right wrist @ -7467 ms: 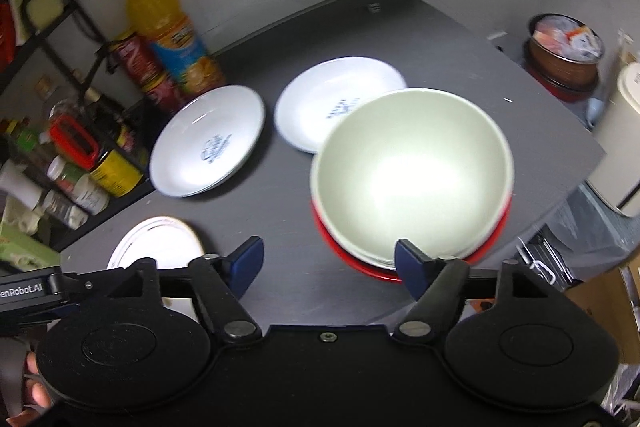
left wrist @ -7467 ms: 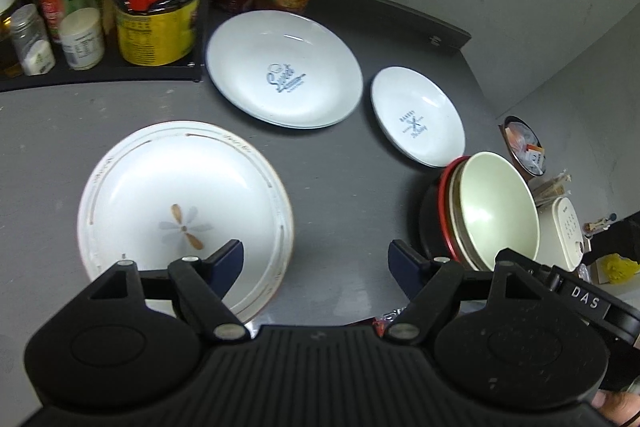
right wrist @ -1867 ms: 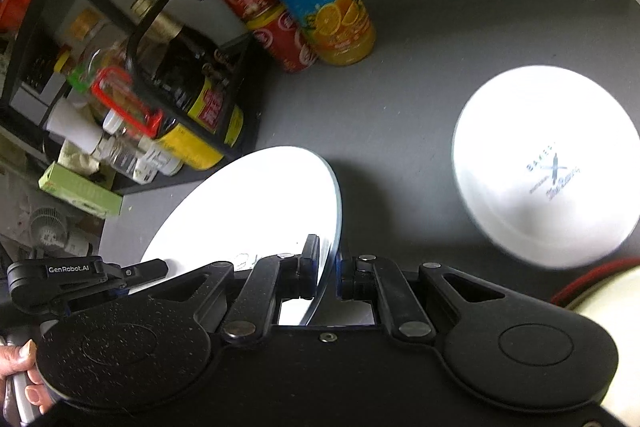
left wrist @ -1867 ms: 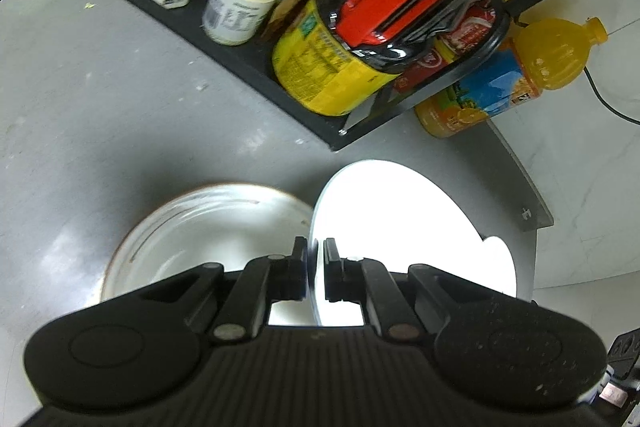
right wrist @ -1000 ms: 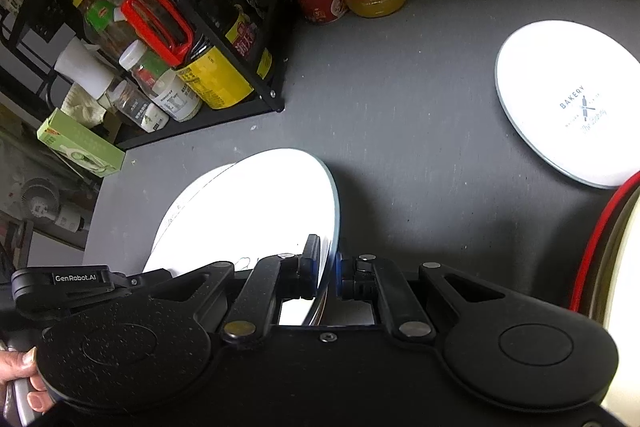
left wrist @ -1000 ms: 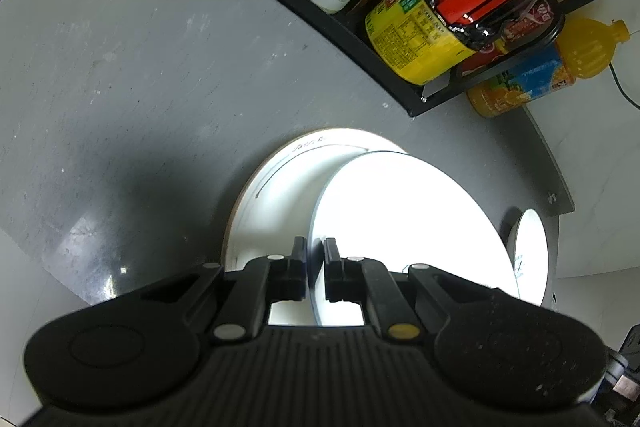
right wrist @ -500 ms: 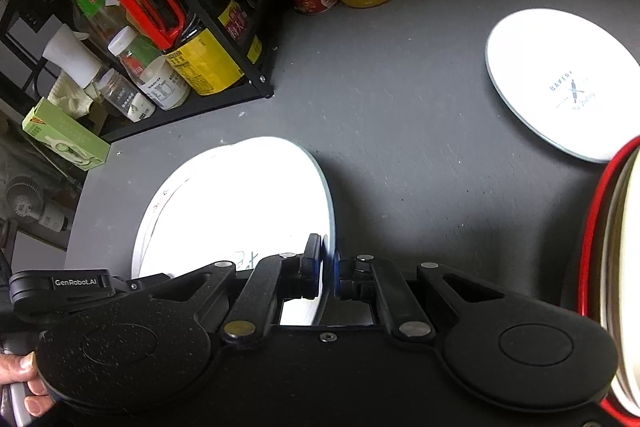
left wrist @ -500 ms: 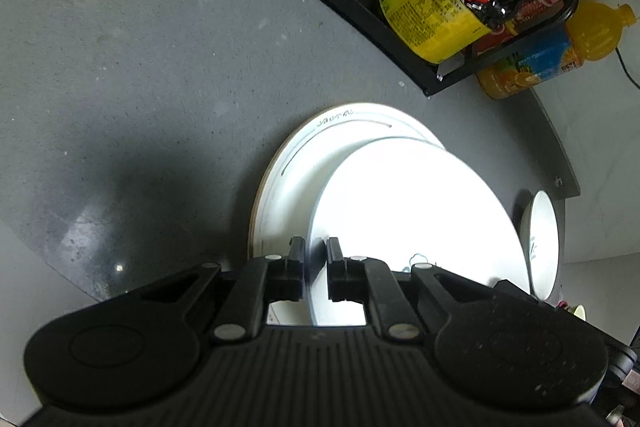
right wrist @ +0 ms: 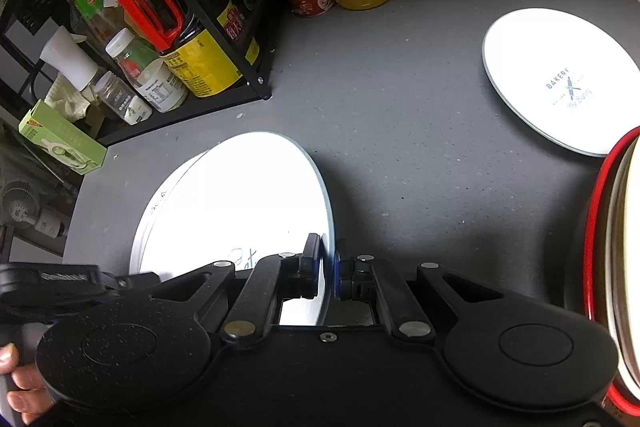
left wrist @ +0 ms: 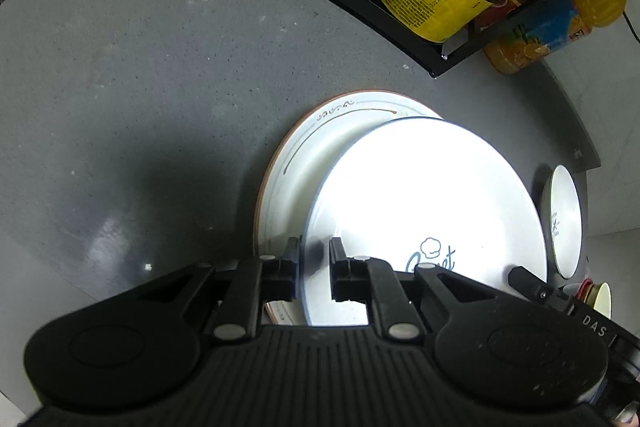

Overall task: Organize plates and bowls
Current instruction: 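Lower the Sweet plate onto the flower plate and open both tools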

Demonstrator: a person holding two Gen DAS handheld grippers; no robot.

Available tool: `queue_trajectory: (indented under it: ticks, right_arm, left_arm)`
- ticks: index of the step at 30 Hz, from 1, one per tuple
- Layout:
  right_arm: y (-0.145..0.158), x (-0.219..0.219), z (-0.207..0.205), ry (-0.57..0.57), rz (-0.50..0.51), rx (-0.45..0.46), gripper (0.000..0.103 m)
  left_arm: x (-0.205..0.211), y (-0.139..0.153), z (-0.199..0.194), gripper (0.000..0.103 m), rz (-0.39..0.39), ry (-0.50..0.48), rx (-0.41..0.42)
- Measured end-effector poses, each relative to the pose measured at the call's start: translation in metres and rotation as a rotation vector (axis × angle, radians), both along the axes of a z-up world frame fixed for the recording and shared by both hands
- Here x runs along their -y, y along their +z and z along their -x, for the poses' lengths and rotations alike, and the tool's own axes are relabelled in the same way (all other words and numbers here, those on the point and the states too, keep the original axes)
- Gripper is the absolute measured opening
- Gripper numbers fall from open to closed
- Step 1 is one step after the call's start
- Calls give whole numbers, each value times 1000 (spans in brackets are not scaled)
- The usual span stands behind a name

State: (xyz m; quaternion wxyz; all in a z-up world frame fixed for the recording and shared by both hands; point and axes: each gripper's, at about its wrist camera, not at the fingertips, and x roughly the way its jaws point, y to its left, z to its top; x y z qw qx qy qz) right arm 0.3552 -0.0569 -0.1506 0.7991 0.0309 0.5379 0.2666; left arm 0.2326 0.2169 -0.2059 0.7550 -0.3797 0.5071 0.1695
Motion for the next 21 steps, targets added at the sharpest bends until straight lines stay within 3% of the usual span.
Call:
queue_trajectory:
  ticks: [4,11,21]
  right_arm:
    - [-2,0,1,1,3,-2,7]
    - [-8,-2,2,-8,4,-13,8]
    - [-16,-5,2,-3,2,-32,9]
  left_arm:
    - [-5,16,2,21,-22,-9,25]
    - [-13,39,7,45,-146,-19,25]
    - [-15,13,15,47,-114,-5,-25]
